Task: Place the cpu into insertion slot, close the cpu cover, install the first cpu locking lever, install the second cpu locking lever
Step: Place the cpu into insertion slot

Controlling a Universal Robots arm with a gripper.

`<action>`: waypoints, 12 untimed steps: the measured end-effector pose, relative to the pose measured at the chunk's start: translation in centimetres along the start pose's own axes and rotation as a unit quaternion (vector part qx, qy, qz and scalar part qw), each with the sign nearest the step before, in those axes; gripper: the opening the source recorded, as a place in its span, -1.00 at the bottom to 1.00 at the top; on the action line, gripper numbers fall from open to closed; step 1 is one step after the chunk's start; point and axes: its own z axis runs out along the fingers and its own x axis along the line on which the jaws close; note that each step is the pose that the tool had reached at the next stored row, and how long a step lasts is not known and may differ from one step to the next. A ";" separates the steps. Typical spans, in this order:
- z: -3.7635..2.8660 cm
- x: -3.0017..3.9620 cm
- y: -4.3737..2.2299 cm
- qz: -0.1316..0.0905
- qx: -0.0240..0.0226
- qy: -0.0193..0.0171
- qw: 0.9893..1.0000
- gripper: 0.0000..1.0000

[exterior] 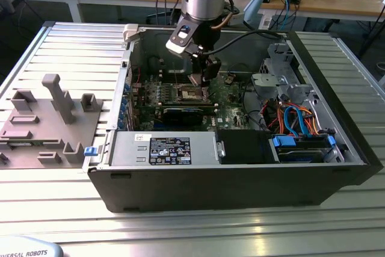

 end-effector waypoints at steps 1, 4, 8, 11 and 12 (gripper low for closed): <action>0.00 0.00 0.00 0.001 0.000 0.000 1.000 0.09; 0.01 0.00 0.00 0.002 0.000 0.000 1.000 0.09; 0.01 0.00 0.00 0.004 0.000 0.000 1.000 0.09; 0.02 0.00 0.00 0.005 0.000 0.000 1.000 0.09; 0.02 0.00 0.00 0.006 0.000 0.000 1.000 0.09</action>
